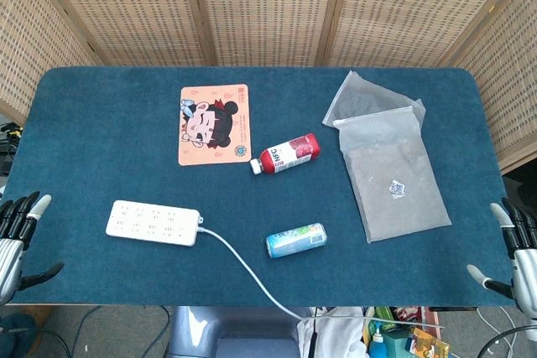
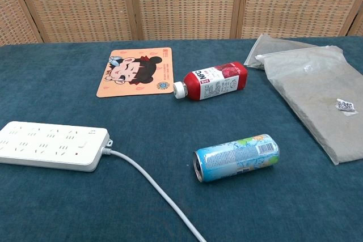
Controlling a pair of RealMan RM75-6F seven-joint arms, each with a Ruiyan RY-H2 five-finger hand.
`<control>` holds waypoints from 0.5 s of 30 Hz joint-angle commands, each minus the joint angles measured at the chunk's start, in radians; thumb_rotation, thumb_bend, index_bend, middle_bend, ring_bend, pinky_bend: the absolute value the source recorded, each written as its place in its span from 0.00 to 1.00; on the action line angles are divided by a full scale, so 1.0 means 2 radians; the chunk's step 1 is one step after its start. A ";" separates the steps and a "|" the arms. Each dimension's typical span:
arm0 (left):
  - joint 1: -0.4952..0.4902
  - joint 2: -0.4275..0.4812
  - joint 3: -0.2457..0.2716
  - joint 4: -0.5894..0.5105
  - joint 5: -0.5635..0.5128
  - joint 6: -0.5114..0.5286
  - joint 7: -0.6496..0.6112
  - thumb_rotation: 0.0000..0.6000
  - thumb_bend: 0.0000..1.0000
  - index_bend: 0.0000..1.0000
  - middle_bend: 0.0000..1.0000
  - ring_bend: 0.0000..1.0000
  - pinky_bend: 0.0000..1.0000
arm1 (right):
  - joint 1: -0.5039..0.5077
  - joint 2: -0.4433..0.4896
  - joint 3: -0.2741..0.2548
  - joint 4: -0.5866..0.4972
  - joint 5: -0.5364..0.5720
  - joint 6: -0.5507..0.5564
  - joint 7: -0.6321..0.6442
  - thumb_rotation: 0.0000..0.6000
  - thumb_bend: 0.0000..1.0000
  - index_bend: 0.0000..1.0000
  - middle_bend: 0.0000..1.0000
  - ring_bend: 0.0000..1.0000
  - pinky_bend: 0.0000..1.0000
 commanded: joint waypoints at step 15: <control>-0.019 -0.027 -0.007 0.004 -0.001 -0.024 -0.017 1.00 0.00 0.00 0.75 0.65 0.63 | -0.001 0.005 0.001 -0.004 0.002 0.003 0.014 1.00 0.00 0.00 0.00 0.00 0.00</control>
